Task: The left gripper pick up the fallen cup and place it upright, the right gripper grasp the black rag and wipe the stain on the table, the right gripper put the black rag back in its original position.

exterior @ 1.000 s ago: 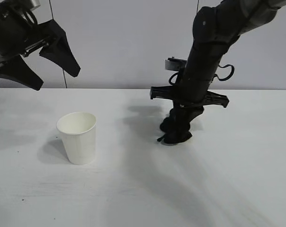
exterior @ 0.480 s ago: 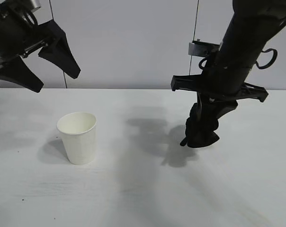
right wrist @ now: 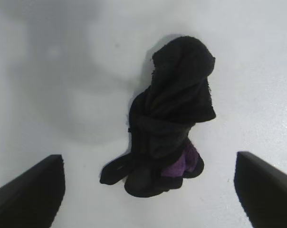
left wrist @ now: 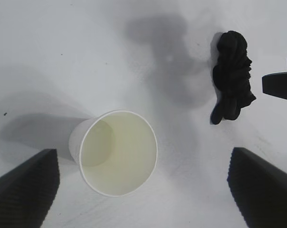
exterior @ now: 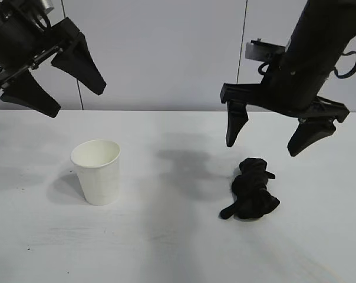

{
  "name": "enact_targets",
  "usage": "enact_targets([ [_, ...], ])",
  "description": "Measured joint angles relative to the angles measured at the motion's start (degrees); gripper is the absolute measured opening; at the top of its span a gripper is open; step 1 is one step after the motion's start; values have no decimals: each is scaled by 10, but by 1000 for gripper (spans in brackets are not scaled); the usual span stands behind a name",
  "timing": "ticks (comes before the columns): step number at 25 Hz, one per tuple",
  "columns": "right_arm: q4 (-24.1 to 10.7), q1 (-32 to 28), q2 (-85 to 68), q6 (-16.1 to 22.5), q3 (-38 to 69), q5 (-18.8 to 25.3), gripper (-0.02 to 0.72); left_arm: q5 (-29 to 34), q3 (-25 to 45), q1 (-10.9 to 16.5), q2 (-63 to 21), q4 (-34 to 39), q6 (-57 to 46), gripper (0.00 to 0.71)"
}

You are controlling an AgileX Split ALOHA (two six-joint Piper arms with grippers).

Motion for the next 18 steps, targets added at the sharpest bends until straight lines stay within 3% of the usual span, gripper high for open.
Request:
enact_targets([
  [7,53,-54,-49,-35,0,10,661,0,0,0,0,0,0,694],
  [18,64,-54,-49,-43,0,15,661,-3,0,0,0,0,0,694],
])
